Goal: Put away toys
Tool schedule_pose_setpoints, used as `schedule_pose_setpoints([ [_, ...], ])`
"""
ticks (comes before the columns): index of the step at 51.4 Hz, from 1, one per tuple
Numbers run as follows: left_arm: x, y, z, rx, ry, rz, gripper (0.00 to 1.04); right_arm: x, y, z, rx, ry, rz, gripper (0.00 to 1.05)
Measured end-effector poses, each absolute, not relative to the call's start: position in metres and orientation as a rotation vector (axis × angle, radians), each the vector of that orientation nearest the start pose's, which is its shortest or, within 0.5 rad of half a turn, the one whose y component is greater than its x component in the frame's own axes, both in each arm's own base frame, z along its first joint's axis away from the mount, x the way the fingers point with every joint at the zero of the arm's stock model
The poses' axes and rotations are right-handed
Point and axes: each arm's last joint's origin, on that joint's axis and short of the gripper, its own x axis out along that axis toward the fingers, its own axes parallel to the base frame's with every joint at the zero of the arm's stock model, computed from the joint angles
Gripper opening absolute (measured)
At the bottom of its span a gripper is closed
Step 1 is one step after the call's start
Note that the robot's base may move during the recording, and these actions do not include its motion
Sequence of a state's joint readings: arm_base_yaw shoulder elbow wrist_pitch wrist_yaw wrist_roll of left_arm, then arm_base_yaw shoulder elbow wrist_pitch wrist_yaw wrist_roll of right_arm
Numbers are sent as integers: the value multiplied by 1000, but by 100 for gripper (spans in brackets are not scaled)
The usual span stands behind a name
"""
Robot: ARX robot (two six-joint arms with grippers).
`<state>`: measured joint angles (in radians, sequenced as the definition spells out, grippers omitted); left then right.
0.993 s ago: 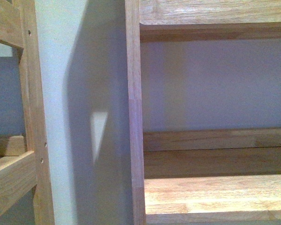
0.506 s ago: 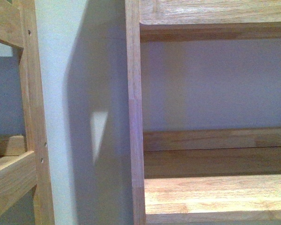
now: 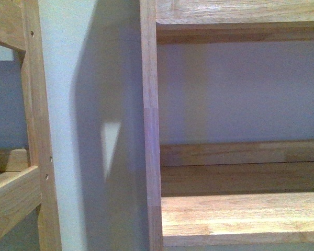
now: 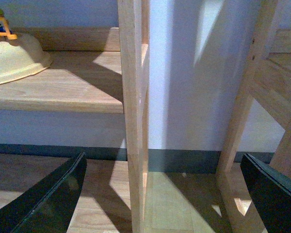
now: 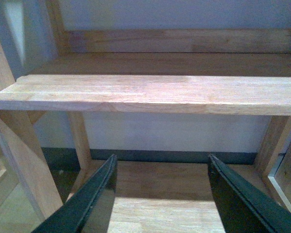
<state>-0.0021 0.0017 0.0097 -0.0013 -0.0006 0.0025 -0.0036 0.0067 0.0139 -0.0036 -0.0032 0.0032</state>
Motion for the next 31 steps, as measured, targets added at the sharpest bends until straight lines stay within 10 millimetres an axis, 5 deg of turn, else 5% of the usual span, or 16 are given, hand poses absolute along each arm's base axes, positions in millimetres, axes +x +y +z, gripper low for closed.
schedule_pose_setpoints([
  [9,97,0,167,2,-7,-2,98,97,0,167,3,-4,0,99],
  [31,97,0,167,2,-7,-2,98,97,0,167,3,-4,0,98],
])
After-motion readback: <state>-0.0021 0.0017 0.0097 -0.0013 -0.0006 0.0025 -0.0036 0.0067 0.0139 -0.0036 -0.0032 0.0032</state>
